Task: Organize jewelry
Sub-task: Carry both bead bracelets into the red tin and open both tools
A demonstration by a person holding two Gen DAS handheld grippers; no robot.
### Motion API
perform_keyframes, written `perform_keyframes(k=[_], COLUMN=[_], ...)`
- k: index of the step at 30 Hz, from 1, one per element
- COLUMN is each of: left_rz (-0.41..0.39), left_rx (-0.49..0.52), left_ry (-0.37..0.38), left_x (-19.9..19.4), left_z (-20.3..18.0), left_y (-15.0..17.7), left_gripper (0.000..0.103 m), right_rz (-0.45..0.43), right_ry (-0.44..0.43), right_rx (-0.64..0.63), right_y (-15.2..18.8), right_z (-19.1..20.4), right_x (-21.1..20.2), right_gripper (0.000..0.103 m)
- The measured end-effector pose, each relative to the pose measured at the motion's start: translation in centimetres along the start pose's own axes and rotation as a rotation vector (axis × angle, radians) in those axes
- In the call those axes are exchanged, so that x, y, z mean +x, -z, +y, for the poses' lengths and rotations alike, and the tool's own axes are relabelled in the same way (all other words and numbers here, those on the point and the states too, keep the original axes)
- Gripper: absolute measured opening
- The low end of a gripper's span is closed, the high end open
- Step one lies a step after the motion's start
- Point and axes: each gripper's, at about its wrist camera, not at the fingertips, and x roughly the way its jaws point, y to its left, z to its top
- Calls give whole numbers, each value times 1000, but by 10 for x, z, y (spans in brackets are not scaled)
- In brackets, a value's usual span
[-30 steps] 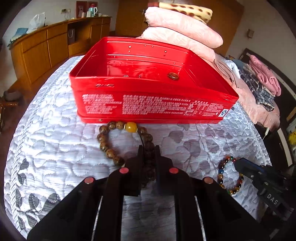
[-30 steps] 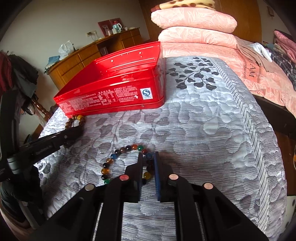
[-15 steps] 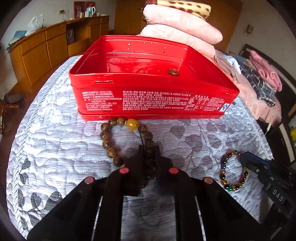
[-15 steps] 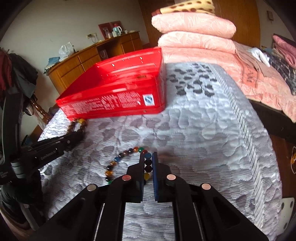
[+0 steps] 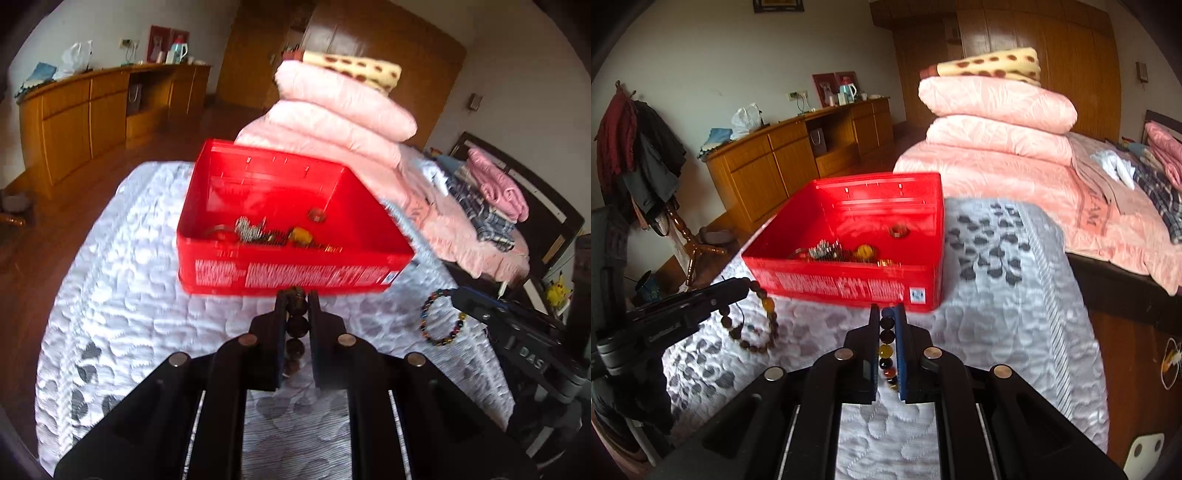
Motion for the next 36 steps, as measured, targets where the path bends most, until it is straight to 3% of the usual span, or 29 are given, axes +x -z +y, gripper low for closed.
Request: perform_keyframes(k=[11, 17, 26, 27, 28, 29, 31, 34, 36], left_rz=[-93, -152, -92, -84, -79, -71, -77, -102, -119], left_rx=[29, 38, -2, -3, -5, -13, -24, -16, -22], left_ry=[56, 14, -8, -13, -26, -45, -56, -84, -96], left_x=[-10, 8, 70, 76, 81, 86, 87, 82, 77], left_z=[-19, -19, 1, 3, 4, 8, 14, 18, 21], left_y=[-42, -73, -86, -87, -86, -86, -85, -86, -87], left_gripper=[10, 10, 11, 12, 19, 36, 51, 56, 64], right_rz=[-78, -101, -64, -62, -53, -52, -56, -55, -65], right_ry=[-46, -56, -67, -60, -43, -29, 5, 30, 41], right_rx=[-6, 37, 92, 97, 99, 98, 79, 83, 85], right_y=[-54, -75, -93, -93, -93, -92, -88, -85, -84], right_z=[14, 12, 7, 6, 5, 5, 3, -2, -6], right_x=[3, 26, 86, 91, 97, 100, 103, 102, 99], right_gripper=[8, 8, 9, 21, 31, 39, 39, 41, 49])
